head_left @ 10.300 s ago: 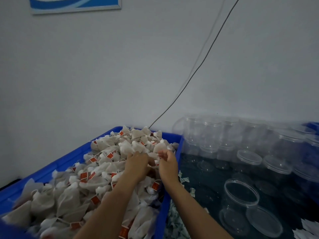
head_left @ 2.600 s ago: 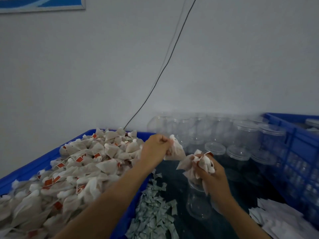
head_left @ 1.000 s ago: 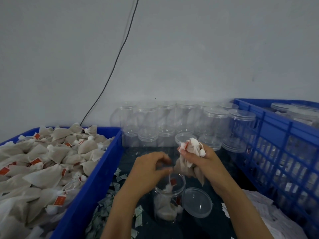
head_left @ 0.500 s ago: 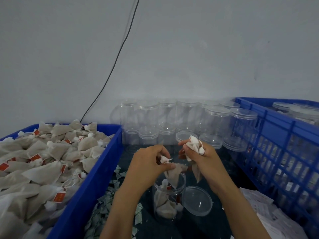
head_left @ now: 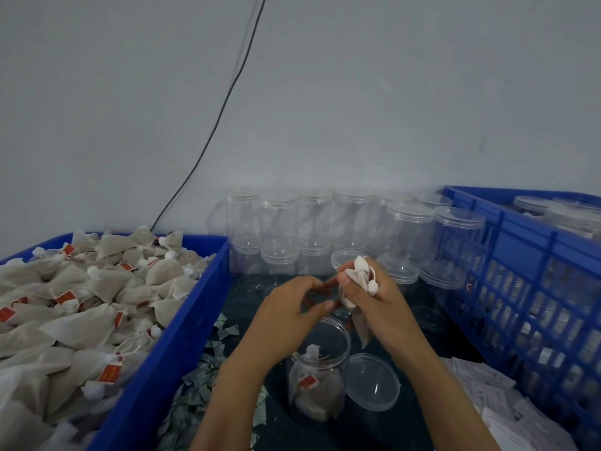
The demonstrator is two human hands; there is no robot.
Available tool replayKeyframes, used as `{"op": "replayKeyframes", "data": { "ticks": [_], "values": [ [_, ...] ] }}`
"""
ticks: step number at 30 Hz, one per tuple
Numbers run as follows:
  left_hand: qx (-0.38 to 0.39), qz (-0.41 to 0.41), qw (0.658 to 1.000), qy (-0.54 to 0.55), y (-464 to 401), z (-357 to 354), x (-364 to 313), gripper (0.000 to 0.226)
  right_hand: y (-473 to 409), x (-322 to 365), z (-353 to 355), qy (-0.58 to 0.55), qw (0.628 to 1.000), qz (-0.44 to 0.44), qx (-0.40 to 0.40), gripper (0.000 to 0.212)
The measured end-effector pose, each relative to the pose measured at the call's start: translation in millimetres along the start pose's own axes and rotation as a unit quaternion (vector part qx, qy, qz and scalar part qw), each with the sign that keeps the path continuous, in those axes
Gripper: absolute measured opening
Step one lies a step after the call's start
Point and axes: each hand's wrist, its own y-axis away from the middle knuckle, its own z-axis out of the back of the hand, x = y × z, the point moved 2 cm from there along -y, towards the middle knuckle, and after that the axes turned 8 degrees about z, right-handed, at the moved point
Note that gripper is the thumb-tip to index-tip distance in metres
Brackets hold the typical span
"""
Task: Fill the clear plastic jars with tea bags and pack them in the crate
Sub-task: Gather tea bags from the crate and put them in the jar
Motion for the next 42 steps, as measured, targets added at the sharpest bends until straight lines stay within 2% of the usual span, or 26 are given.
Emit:
{"op": "replayKeyframes", "data": {
  "ticks": [3,6,8,11,14,16,19,23,25,27,29,30,34,36,39,42],
  "values": [
    [-0.015,-0.009,0.994,0.11,3,4,-3,0.042,0,3,-3,-0.041,0.999,0.001,-0.007,0.033],
    [-0.019,-0.066,0.991,0.118,4,6,-9,0.053,1,2,-7,-0.074,0.997,0.004,0.031,0.033],
    [-0.021,-0.096,0.989,0.107,5,6,-10,0.046,2,1,-9,-0.087,0.994,0.007,0.062,0.033],
    [-0.043,-0.093,0.991,0.092,5,8,-10,0.026,2,-1,-11,-0.112,0.99,-0.009,0.087,0.038],
    [-0.104,-0.072,0.99,0.061,4,14,-7,0.015,0,-3,-8,-0.123,0.989,-0.025,0.075,0.043],
    [-0.118,-0.055,0.991,0.013,4,19,-3,0.013,-1,-3,-4,-0.099,0.994,-0.019,0.053,0.041],
    [-0.056,-0.031,0.996,-0.062,7,20,-2,0.011,-3,-5,3,-0.055,0.998,-0.009,-0.011,0.037],
    [0.047,-0.027,0.981,-0.189,10,8,-14,0.018,-3,-7,2,-0.031,0.998,0.036,-0.05,0.034],
    [0.032,-0.035,0.98,-0.192,10,8,-13,0.018,-3,-7,-2,-0.04,0.995,0.063,-0.059,0.036],
    [-0.038,-0.049,0.983,-0.174,9,13,-11,0.01,-3,-7,-8,-0.058,0.992,0.086,-0.076,0.038],
    [-0.091,-0.06,0.986,-0.124,8,19,-7,0.005,-2,-10,-15,-0.072,0.988,0.098,-0.091,0.04],
    [-0.085,-0.063,0.99,-0.093,8,21,-6,0.01,-1,-11,-18,-0.071,0.988,0.102,-0.092,0.039],
    [0.095,-0.079,0.992,0.033,10,16,-6,0.048,3,-17,-31,-0.086,0.99,0.103,-0.036,0.037],
    [0.119,-0.077,0.989,0.038,10,10,-5,0.057,4,-18,-34,-0.092,0.992,0.089,-0.014,0.037],
    [0.09,-0.082,0.993,0.012,8,6,-2,0.044,4,-18,-34,-0.073,0.994,0.081,0.029,0.038],
    [0.083,-0.072,0.99,-0.083,5,4,2,0.017,5,-15,-32,0.0,0.993,0.08,0.081,0.038]
  ]
}}
